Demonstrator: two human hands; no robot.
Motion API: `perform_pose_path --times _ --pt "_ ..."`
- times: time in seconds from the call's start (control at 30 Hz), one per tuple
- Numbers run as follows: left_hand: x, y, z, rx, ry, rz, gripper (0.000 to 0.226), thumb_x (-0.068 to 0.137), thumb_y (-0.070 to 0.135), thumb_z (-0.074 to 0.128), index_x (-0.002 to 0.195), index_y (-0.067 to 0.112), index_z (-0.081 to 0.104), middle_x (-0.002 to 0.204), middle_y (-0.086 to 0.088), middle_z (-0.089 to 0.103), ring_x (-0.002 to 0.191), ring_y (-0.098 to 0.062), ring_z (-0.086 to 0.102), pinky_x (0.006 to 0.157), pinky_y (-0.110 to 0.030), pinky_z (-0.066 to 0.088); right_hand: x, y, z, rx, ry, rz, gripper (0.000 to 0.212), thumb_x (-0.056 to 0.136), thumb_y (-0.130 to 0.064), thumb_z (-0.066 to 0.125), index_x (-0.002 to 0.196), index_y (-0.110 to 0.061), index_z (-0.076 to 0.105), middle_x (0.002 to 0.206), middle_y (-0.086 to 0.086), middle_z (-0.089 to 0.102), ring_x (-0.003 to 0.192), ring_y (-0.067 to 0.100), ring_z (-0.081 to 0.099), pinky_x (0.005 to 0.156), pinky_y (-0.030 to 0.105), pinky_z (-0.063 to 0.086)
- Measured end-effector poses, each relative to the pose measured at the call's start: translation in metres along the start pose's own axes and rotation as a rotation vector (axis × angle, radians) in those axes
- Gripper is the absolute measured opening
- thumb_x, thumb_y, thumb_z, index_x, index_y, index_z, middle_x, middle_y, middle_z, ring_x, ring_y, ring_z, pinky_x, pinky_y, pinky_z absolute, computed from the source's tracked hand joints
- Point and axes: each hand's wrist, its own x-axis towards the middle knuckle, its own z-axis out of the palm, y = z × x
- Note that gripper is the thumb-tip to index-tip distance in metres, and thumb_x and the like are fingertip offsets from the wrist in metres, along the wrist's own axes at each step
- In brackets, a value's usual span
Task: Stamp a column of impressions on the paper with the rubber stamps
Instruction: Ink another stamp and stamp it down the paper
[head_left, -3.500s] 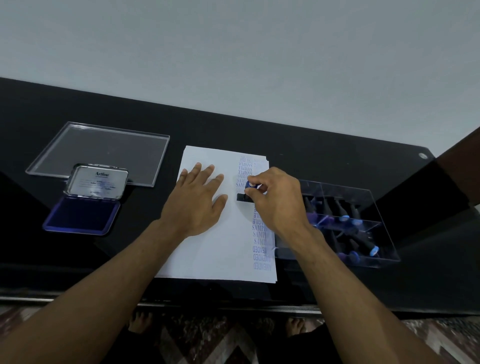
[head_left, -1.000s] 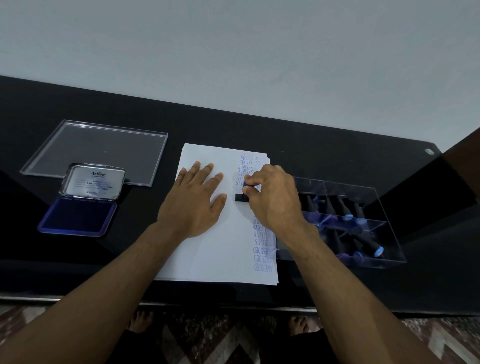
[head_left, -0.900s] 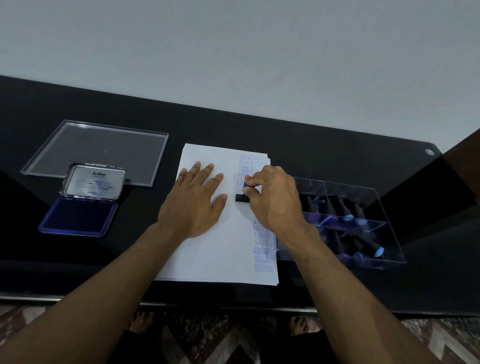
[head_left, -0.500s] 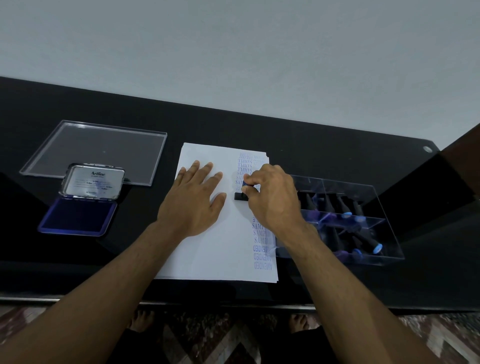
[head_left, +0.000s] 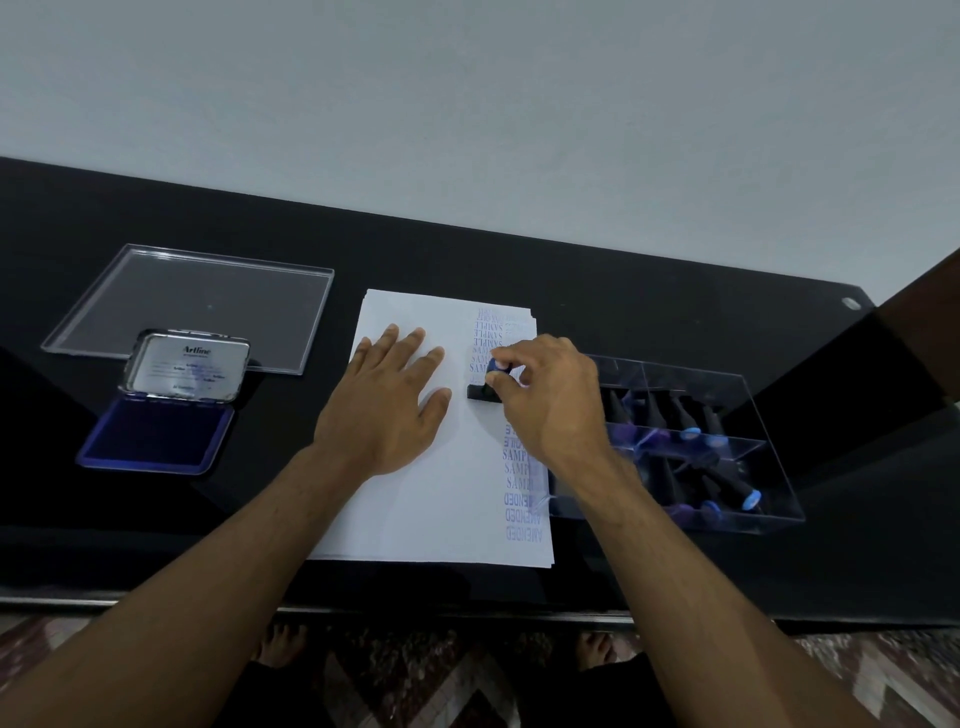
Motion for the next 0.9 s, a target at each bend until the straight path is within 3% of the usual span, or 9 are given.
perform_pose_path --times 0.13,0.2,0.27,0.43,0.9 --pt "-0.001 -0.002 0.001 0.006 0.019 0.008 0.072 0.096 0.06 0.018 0.154 0.023 0.039 0.165 -0.005 0.027 0.155 -0.026 0.014 0.125 -0.046 0.009 -0.01 0.002 -0.014 0.42 0.283 0.251 0.011 0.083 -0.013 0.074 0.089 -0.023 0.073 0.088 -0.01 0.069 0.074 0.006 0.066 0.071 0.022 0.055" --pt "-0.001 -0.001 0.001 0.007 0.013 0.005 0.071 0.096 0.059 0.019 0.154 0.023 0.039 0.165 -0.004 0.027 0.155 -0.026 0.013 0.125 -0.046 0.01 -0.012 0.002 -0.018 0.542 0.315 0.365 0.014 0.083 -0.011 0.074 0.088 -0.023 0.073 0.082 -0.01 0.072 0.074 0.004 0.068 0.07 0.019 0.054" --pt "-0.001 -0.001 0.0 -0.002 0.004 0.001 0.073 0.095 0.06 0.016 0.155 0.023 0.038 0.166 -0.004 0.025 0.155 -0.026 0.012 0.126 -0.046 0.009 -0.012 0.004 -0.018 0.603 0.317 0.424 0.015 0.082 -0.009 0.075 0.086 -0.023 0.072 0.078 -0.008 0.073 0.073 0.007 0.07 0.07 0.025 0.058" --pt "-0.001 0.0 -0.001 -0.003 -0.003 -0.003 0.075 0.094 0.061 0.015 0.155 0.024 0.036 0.166 -0.004 0.024 0.156 -0.026 0.01 0.126 -0.046 0.008 -0.014 0.007 -0.017 0.615 0.295 0.471 0.015 0.082 -0.009 0.074 0.086 -0.023 0.072 0.077 -0.005 0.073 0.073 0.012 0.072 0.071 0.038 0.062" --pt "-0.001 0.003 -0.004 0.007 -0.022 -0.016 0.07 0.096 0.058 0.02 0.156 0.024 0.035 0.167 -0.003 0.022 0.156 -0.025 0.01 0.125 -0.044 0.006 -0.013 0.012 -0.019 0.686 0.27 0.49 0.014 0.082 -0.011 0.073 0.089 -0.023 0.073 0.079 -0.002 0.074 0.071 0.015 0.072 0.071 0.042 0.061"
